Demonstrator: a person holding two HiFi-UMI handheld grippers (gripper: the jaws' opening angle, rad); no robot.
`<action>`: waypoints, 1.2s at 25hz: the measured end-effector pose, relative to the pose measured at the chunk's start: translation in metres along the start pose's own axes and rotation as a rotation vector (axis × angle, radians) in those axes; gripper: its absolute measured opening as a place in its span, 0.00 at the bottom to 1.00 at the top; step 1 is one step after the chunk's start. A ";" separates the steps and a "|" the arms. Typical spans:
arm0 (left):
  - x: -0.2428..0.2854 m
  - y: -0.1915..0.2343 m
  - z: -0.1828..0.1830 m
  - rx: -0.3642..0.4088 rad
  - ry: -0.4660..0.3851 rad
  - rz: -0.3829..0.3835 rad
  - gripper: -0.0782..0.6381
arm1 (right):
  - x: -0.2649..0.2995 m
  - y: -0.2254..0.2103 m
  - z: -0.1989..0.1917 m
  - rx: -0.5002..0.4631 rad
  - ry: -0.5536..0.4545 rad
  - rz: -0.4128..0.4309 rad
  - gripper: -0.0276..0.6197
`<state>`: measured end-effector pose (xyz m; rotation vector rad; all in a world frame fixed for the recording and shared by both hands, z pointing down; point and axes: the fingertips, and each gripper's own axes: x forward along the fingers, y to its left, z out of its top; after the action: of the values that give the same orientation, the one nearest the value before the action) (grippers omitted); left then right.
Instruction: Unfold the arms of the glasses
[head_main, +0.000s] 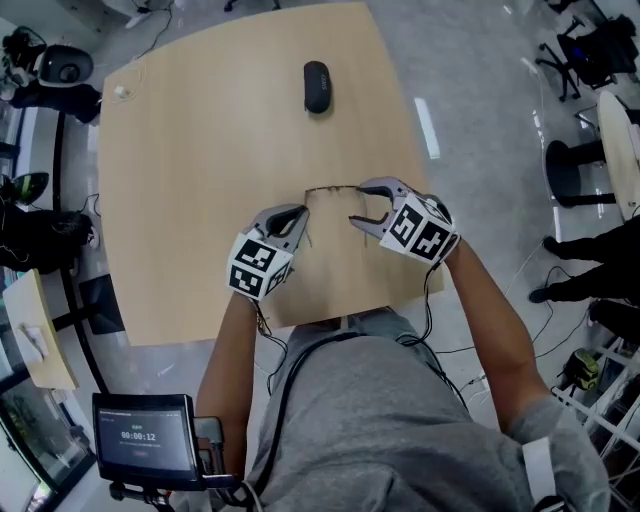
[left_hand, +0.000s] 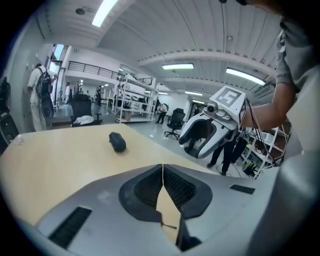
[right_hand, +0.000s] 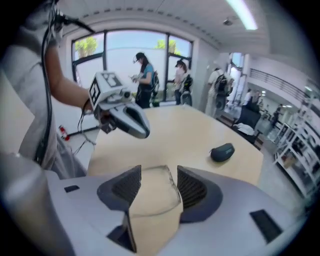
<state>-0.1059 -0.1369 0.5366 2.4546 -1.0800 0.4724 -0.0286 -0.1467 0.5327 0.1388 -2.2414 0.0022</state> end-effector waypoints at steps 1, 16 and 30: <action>-0.005 0.003 0.015 -0.002 -0.042 0.008 0.12 | -0.013 -0.007 0.019 0.062 -0.085 -0.035 0.40; -0.220 -0.082 0.208 0.242 -0.625 0.182 0.12 | -0.272 0.051 0.175 0.243 -0.737 -0.549 0.05; -0.304 -0.213 0.193 0.340 -0.682 0.325 0.12 | -0.366 0.164 0.147 0.196 -0.825 -0.540 0.05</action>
<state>-0.1137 0.0837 0.1816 2.8313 -1.8114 -0.1358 0.0671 0.0450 0.1633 1.0016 -2.9335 -0.1524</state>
